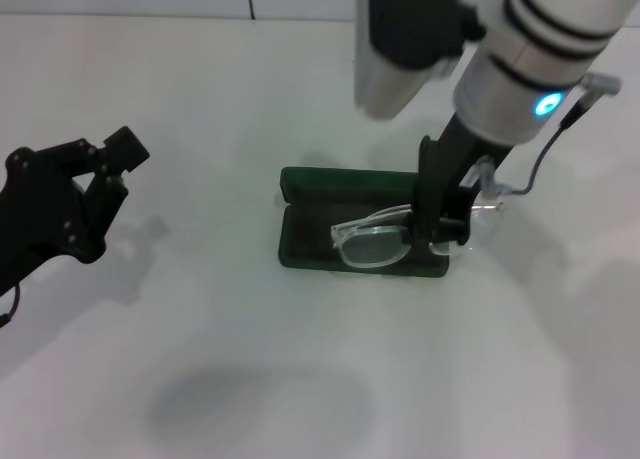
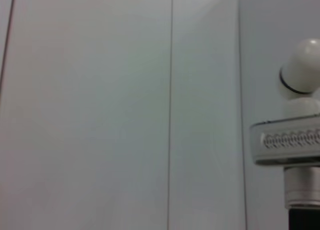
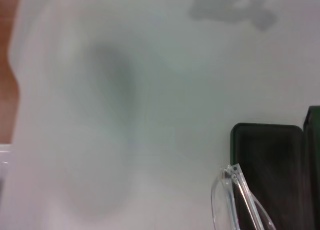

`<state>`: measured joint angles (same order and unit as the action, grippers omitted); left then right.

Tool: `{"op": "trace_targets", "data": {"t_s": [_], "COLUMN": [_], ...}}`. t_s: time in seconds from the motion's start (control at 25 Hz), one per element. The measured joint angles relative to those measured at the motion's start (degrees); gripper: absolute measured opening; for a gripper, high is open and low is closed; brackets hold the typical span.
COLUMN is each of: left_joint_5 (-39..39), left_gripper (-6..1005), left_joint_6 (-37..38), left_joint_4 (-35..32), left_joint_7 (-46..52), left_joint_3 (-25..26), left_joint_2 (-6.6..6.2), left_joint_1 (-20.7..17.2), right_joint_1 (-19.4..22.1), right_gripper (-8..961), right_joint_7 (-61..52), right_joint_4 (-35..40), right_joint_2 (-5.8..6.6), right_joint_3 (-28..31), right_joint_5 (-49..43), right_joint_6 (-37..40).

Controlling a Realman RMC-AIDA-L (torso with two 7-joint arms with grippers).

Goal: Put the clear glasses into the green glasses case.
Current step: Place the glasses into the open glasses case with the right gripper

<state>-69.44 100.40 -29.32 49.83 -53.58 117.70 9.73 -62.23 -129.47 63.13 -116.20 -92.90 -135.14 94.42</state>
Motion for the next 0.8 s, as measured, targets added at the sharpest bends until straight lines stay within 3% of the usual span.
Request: {"op": "trace_targets", "data": {"t_s": [0.2,0.8], "left_joint_5": [-0.41,-2.14], "left_gripper": [55,55], "left_joint_6": [-0.99,-2.17], "left_joint_4": [0.06,2.85], "left_joint_7": [-0.93,-4.58], "left_joint_3": [0.06,-0.29], "left_joint_2": [0.19,0.55], "left_joint_1": [-1.27,-1.45], "right_joint_1": [1.46,2.29], "right_gripper": [48,48], "right_joint_7": [-2.54,-4.54], "right_joint_4": [0.63,1.28], "right_joint_2": [0.01,0.01], "right_joint_3": [-5.41,-6.49], "right_joint_5": [0.45,1.30], "right_joint_6": [-6.05,-10.79]}}
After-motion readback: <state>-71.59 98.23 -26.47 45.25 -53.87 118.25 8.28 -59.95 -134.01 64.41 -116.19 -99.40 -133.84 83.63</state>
